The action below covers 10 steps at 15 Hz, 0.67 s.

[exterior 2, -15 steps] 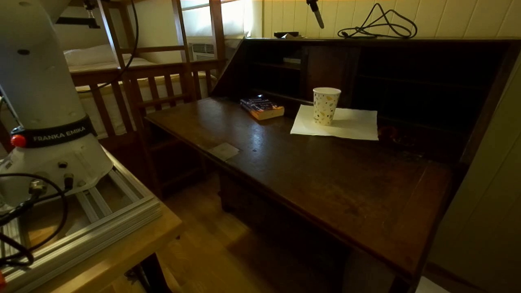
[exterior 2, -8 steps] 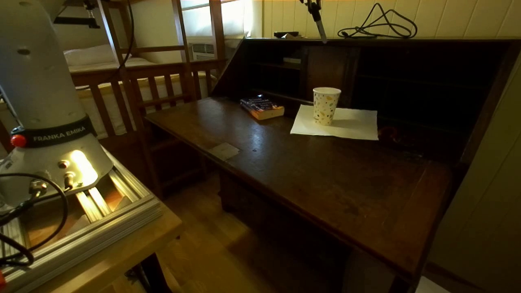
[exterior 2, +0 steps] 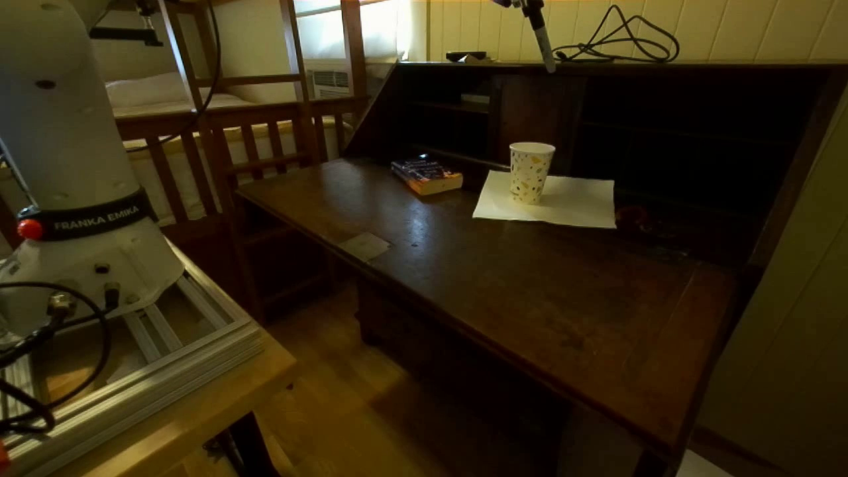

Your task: Move the Sharpie to the cup

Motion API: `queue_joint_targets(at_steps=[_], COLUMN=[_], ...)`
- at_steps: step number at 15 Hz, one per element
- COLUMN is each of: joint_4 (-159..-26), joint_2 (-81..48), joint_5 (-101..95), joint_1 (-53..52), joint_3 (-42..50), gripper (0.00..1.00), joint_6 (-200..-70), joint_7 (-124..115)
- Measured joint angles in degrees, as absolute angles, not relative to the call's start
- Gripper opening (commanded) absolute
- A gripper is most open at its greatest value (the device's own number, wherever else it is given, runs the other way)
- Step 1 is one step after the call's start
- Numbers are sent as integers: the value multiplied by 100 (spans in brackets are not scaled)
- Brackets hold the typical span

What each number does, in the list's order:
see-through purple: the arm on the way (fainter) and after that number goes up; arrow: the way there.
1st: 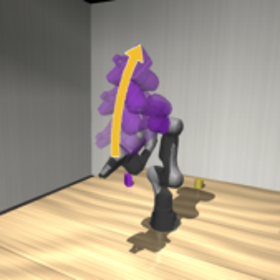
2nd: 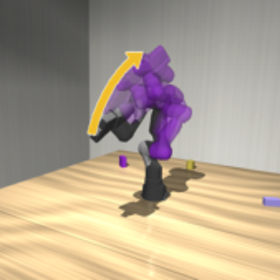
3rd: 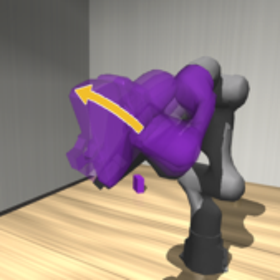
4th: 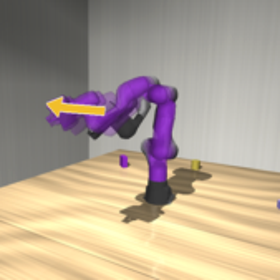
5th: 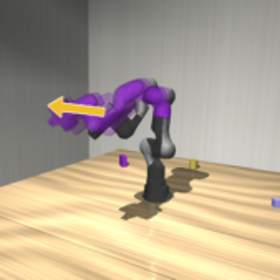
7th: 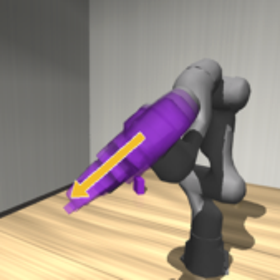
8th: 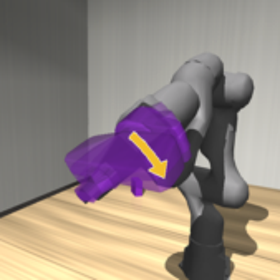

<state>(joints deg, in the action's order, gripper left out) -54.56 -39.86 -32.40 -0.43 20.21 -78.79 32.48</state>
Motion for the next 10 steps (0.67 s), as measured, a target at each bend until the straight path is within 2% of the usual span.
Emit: queue_joint_targets(at_steps=[10], joint_4=[-5693], joint_2=[-4472], joint_5=[-3540], joint_1=[631], joint_3=[1376], gripper=[5], joint_6=[-8197], joint_7=[4583])
